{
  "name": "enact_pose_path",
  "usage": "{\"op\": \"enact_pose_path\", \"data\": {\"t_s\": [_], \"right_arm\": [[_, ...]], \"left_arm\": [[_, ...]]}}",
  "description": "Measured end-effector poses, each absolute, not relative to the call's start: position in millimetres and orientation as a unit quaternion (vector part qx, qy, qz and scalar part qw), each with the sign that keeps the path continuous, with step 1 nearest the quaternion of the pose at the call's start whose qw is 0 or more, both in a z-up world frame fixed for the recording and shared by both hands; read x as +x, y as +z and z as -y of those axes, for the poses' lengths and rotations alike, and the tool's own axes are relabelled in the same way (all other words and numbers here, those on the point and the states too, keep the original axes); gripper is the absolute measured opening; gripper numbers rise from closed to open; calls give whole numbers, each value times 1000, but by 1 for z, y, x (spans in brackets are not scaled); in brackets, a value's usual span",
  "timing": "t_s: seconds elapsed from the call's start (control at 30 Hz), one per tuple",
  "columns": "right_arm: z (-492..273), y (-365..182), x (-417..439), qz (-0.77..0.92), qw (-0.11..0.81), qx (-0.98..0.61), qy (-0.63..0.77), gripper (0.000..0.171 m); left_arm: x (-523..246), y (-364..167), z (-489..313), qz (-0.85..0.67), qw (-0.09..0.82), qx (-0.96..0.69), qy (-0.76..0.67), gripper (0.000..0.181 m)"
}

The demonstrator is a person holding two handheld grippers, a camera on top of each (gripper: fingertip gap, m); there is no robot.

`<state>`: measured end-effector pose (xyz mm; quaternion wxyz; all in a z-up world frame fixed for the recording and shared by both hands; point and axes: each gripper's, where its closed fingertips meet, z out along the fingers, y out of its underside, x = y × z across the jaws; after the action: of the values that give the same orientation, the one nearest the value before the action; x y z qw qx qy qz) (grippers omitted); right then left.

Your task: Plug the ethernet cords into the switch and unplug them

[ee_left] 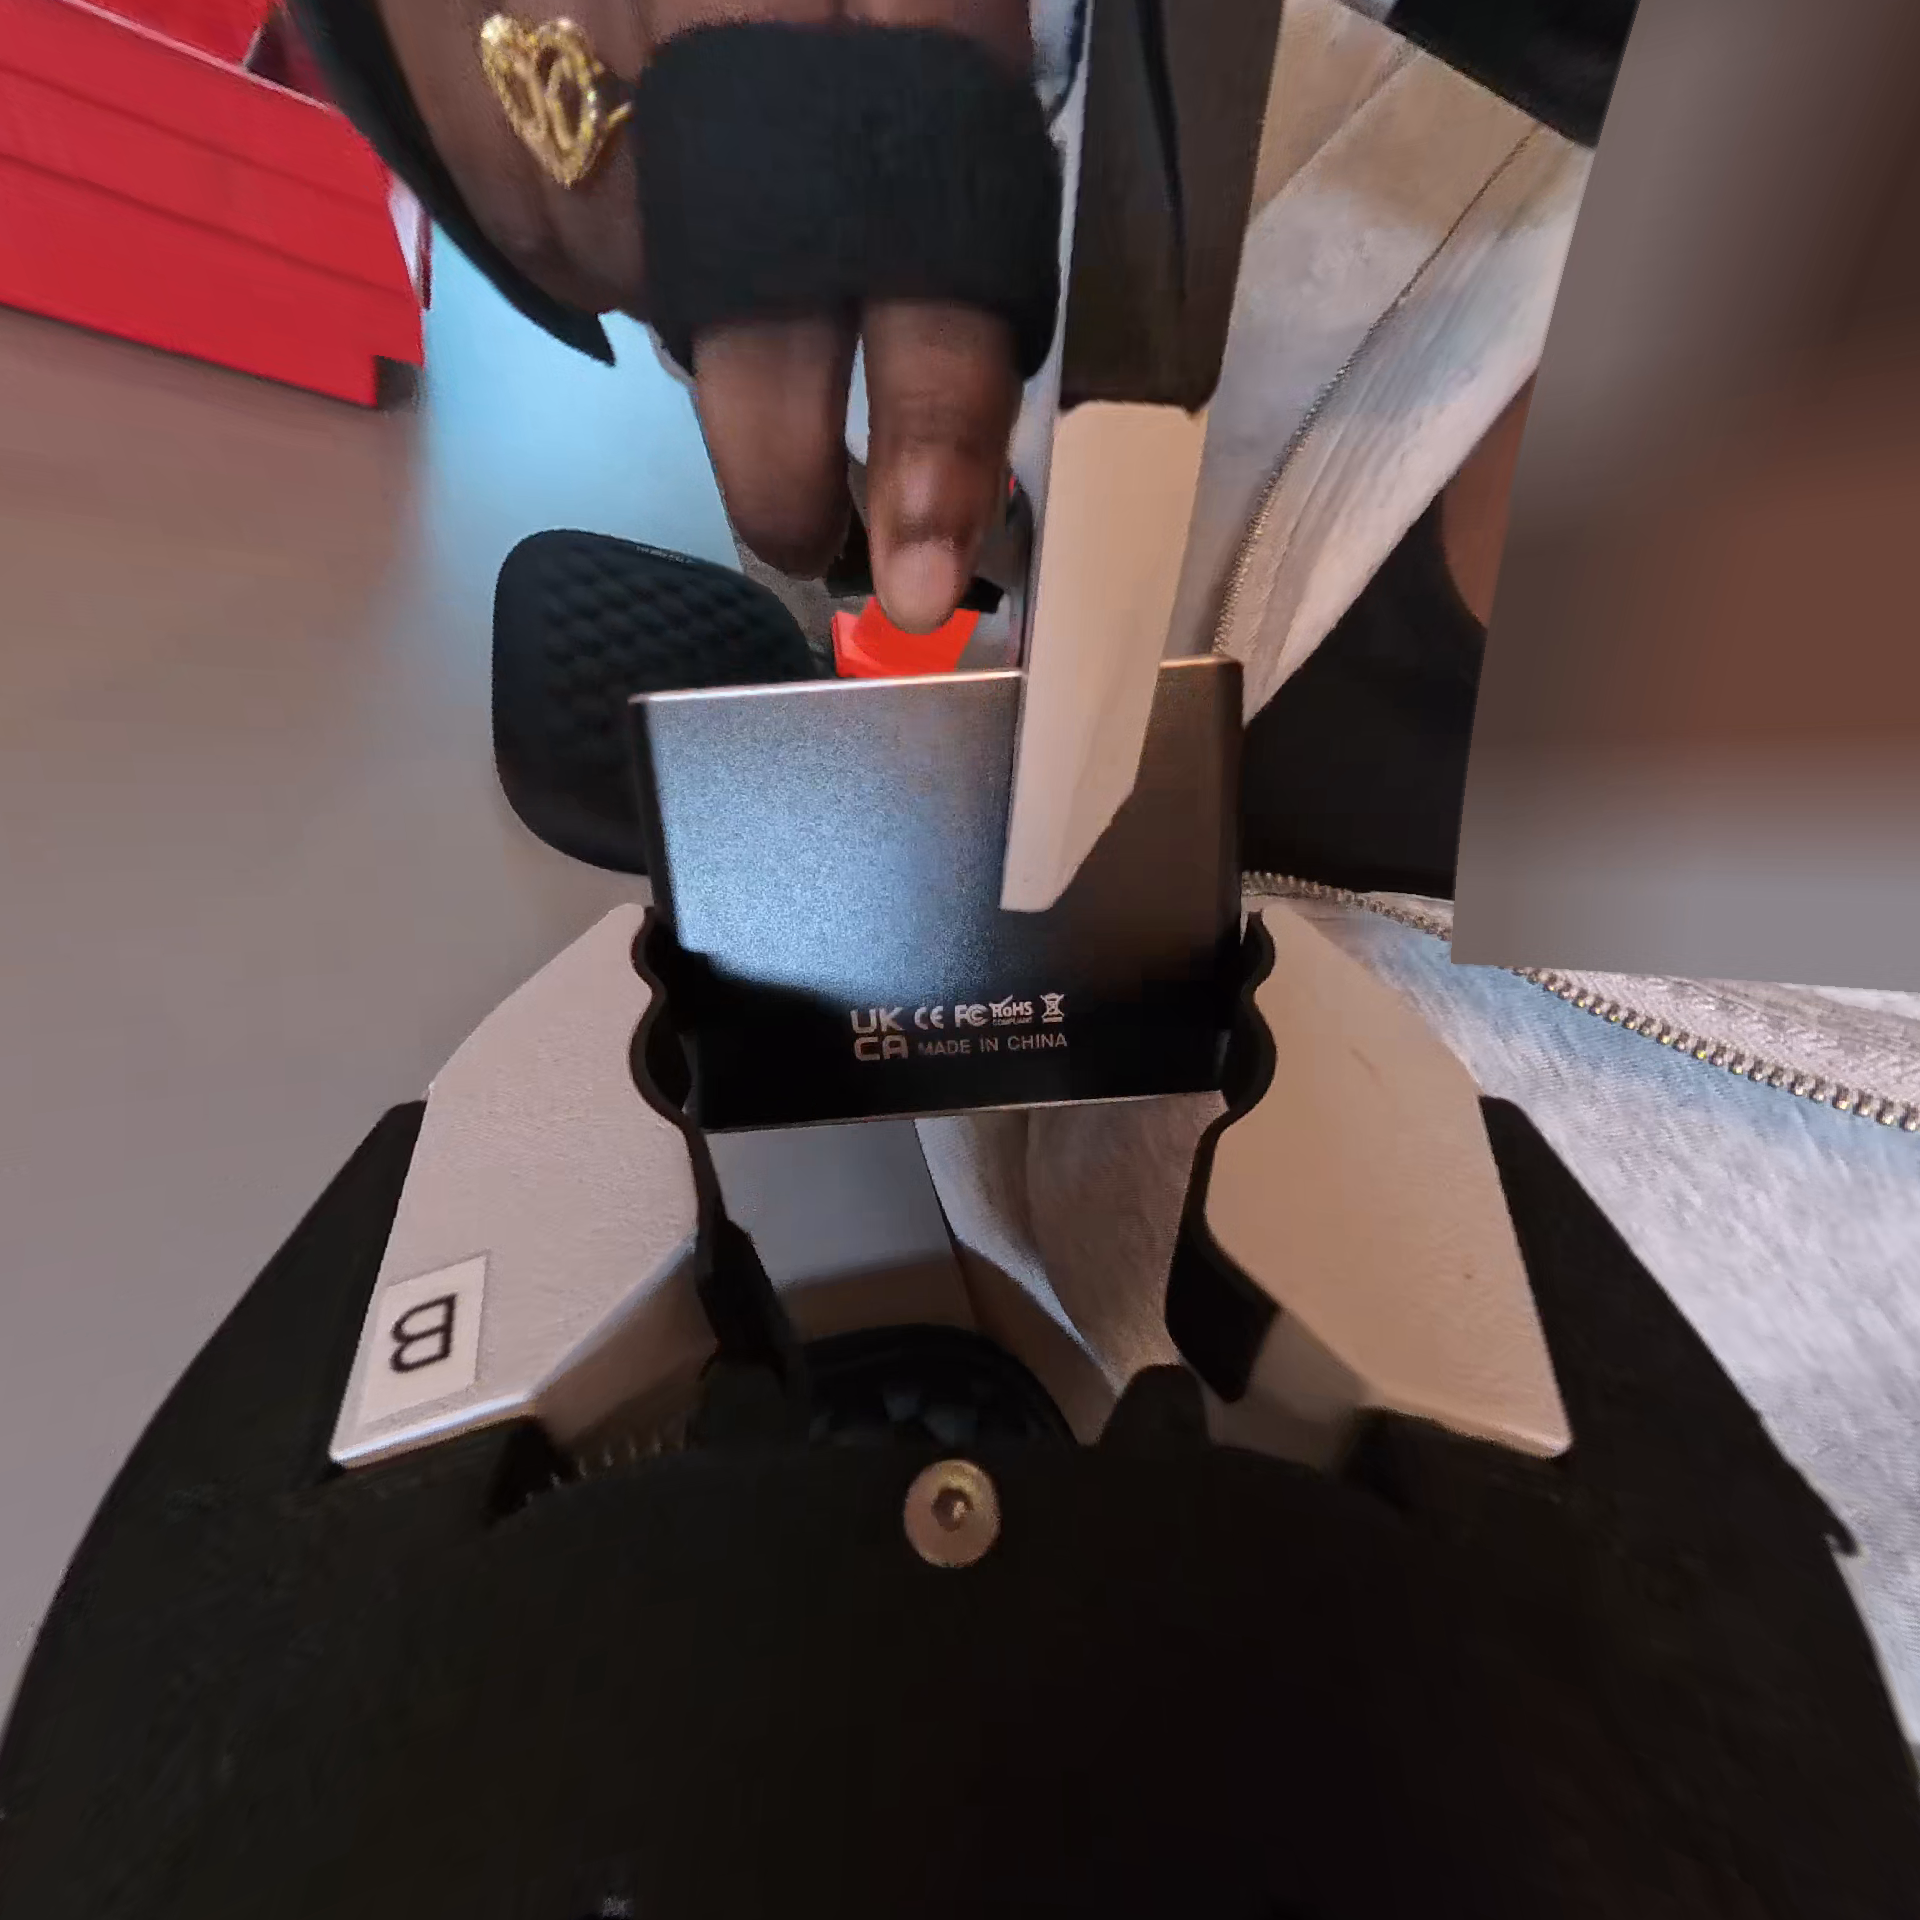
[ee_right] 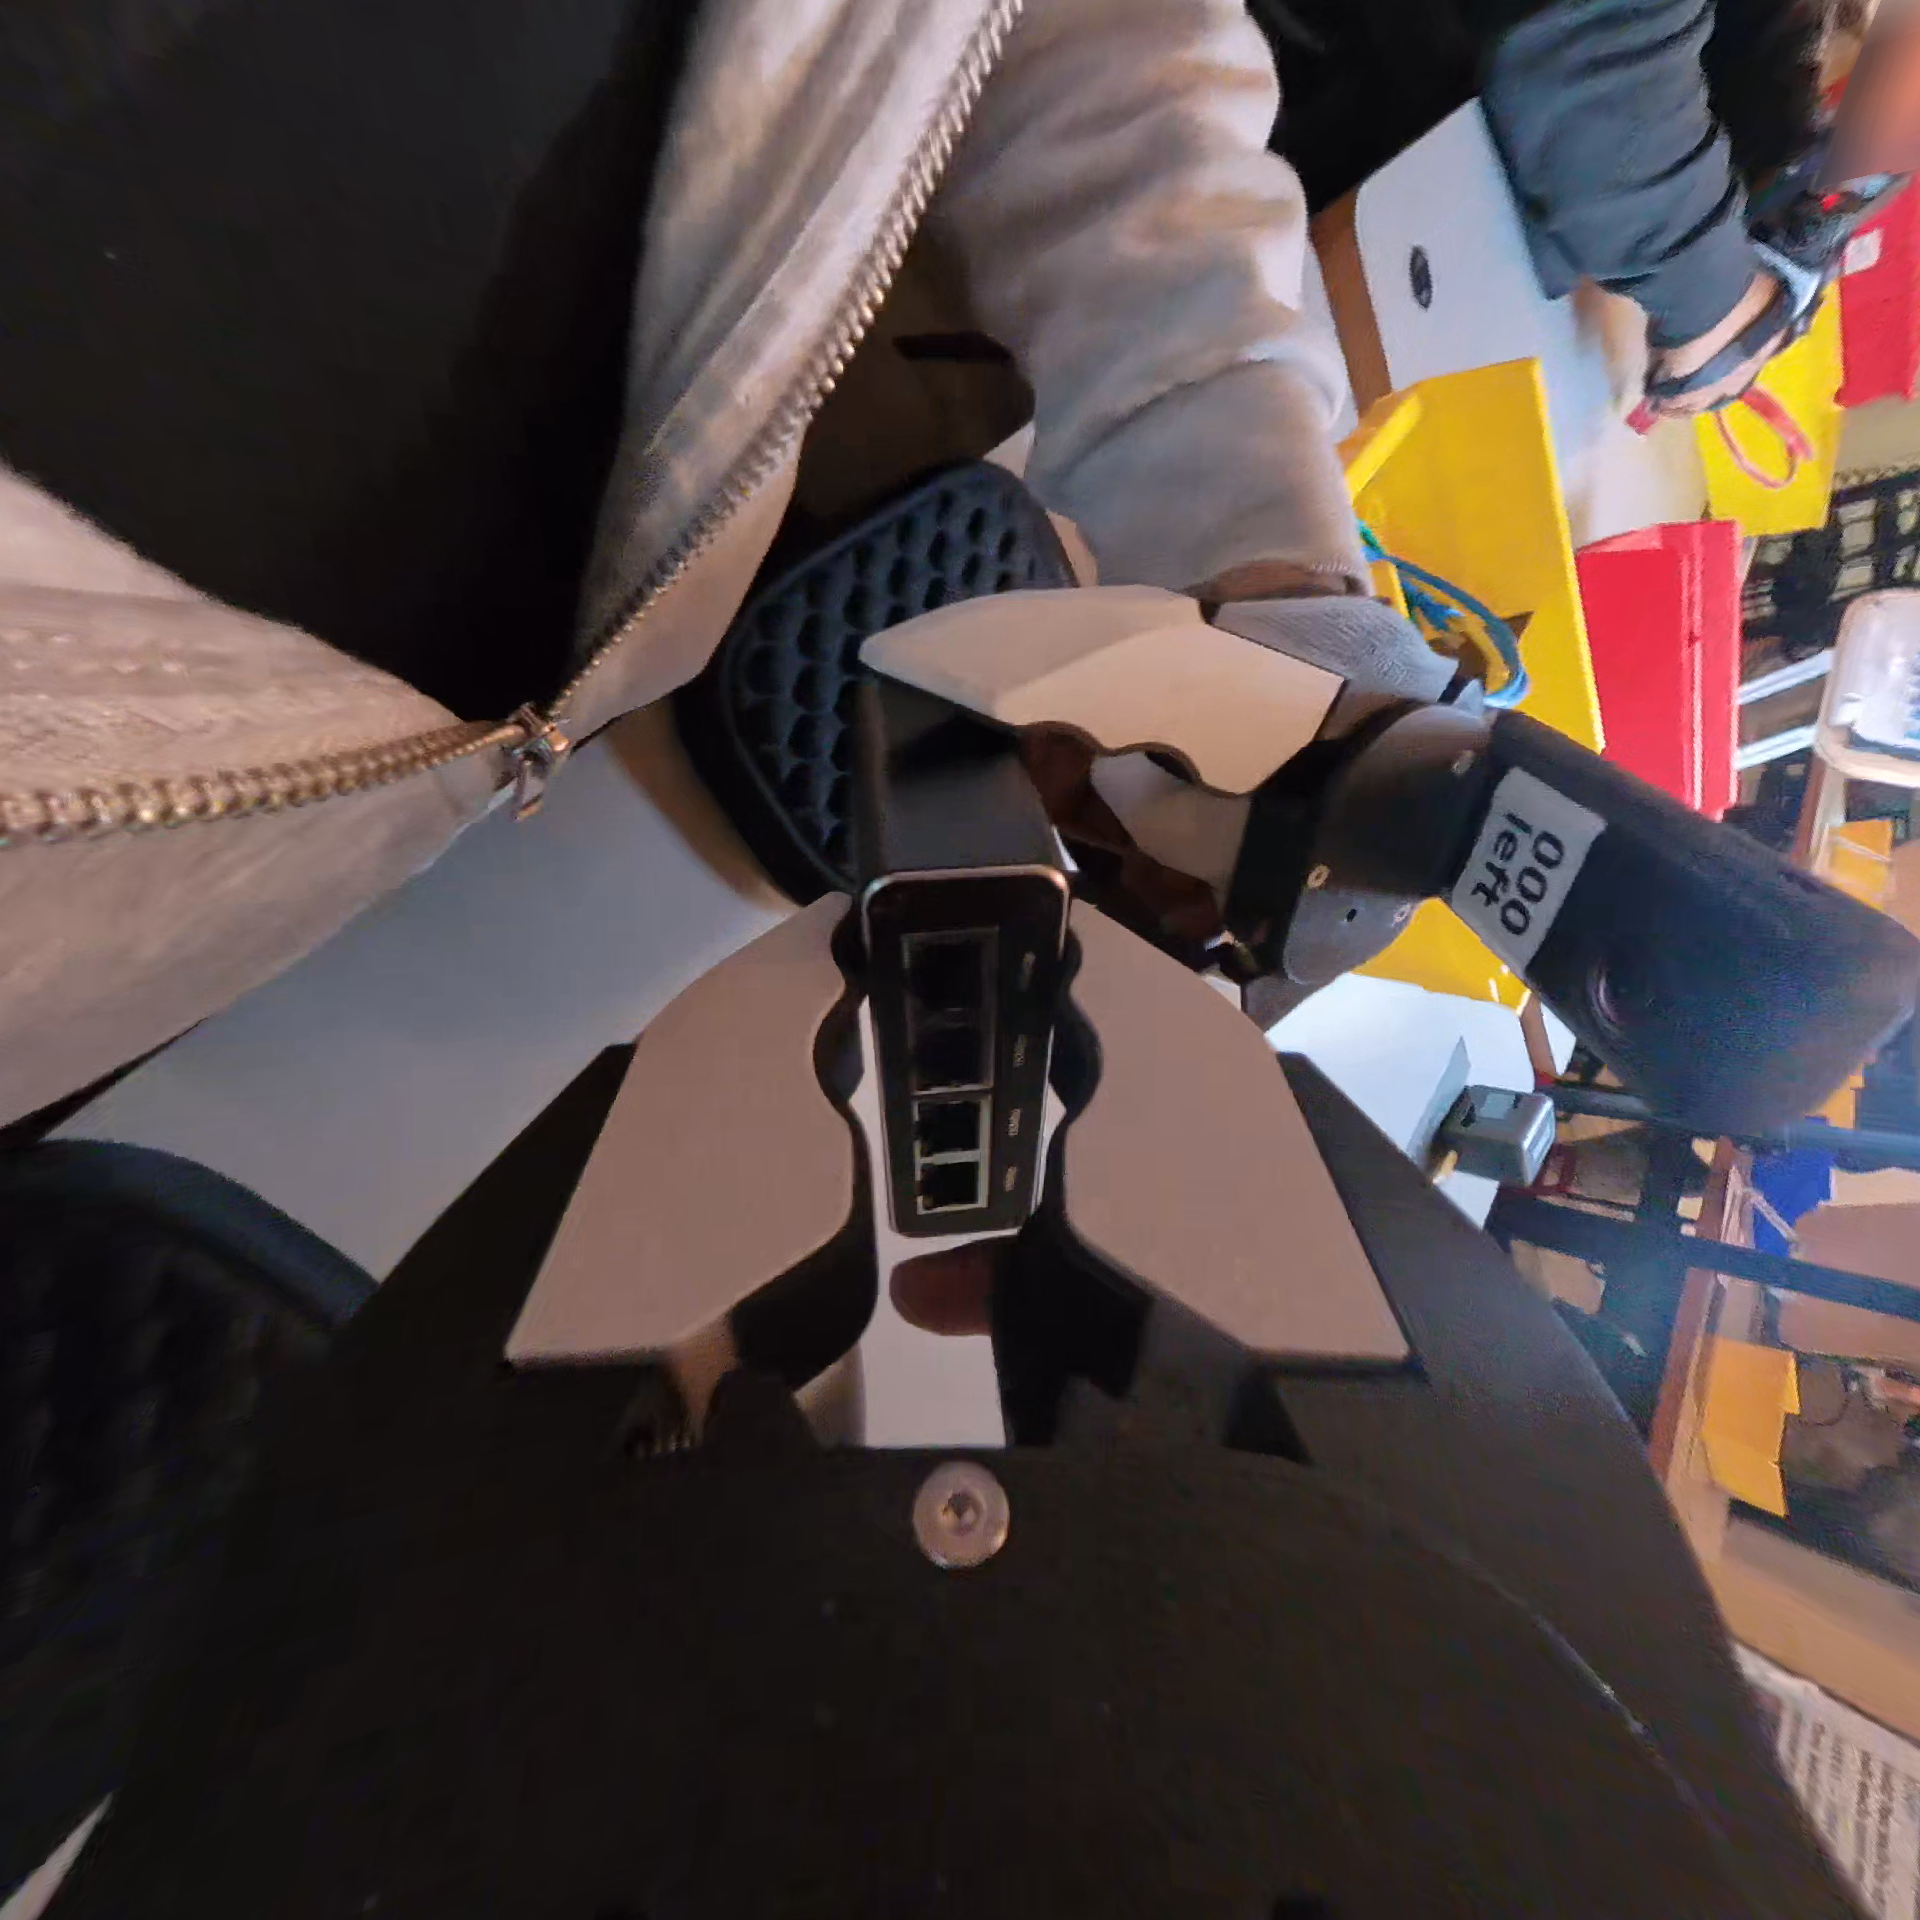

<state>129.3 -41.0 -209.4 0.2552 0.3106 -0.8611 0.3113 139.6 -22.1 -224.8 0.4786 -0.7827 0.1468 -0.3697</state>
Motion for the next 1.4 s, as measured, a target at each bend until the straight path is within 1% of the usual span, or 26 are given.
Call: {"op": "enact_pose_path", "data": {"t_s": [0.07,0.13,0.23,0.3,0.37,0.43,0.47,0.53,0.57,0.67,0.77,0.83,0.9,0.93,0.97,1.0,1.03,1.1,1.13,1.17,1.33,1.4], "right_arm": [[37,-210,121,871,259,279,310,32],[27,-211,106,890,250,210,318,32],[9,-213,77,903,266,92,325,32],[-3,-215,62,905,265,17,334,32],[-9,-218,56,904,233,-47,354,32],[-10,-223,58,905,198,-77,367,32],[-10,-226,59,908,191,-81,365,32],[-10,-232,62,915,197,-73,346,32],[-10,-235,65,920,197,-63,333,32],[-9,-234,68,917,206,-62,335,32],[-9,-218,68,888,205,-95,401,37],[-13,-210,68,864,186,-135,448,53],[-17,-208,72,844,147,-172,486,69],[-17,-209,74,834,127,-189,503,74],[-18,-210,76,823,112,-205,519,74],[-18,-211,76,811,100,-217,534,73],[-17,-211,77,800,92,-224,549,69],[-12,-209,81,781,80,-218,580,56],[-10,-205,83,772,84,-213,594,37],[-8,-204,83,767,94,-207,601,31],[-10,-203,79,764,122,-220,593,30],[-15,-209,74,775,136,-239,568,30]], "left_arm": [[127,-220,18,-111,491,-786,-359,102],[106,-210,15,-77,535,-785,-301,103],[75,-198,13,-55,600,-790,-110,104],[66,-197,11,-69,605,-793,27,104],[64,-204,5,-90,585,-797,117,102],[61,-215,-2,-106,560,-807,155,90],[62,-221,-5,-116,552,-812,150,80],[66,-230,-11,-129,547,-818,124,51],[62,-234,-11,-128,541,-822,124,34],[66,-234,-11,-134,566,-810,80,33],[68,-220,-7,-110,624,-773,19,32],[68,-212,-2,-103,651,-752,-15,32],[69,-204,3,-106,679,-726,-30,32],[69,-201,5,-106,690,-715,-39,32],[69,-198,6,-102,700,-705,-50,32],[70,-195,6,-102,708,-696,-62,32],[72,-193,7,-102,715,-688,-73,32],[75,-191,6,-103,721,-679,-91,32],[76,-193,5,-103,718,-682,-93,32],[75,-194,4,-103,716,-684,-92,32],[70,-201,2,-65,703,-695,-133,33],[61,-209,-1,-40,691,-710,-129,35]]}}
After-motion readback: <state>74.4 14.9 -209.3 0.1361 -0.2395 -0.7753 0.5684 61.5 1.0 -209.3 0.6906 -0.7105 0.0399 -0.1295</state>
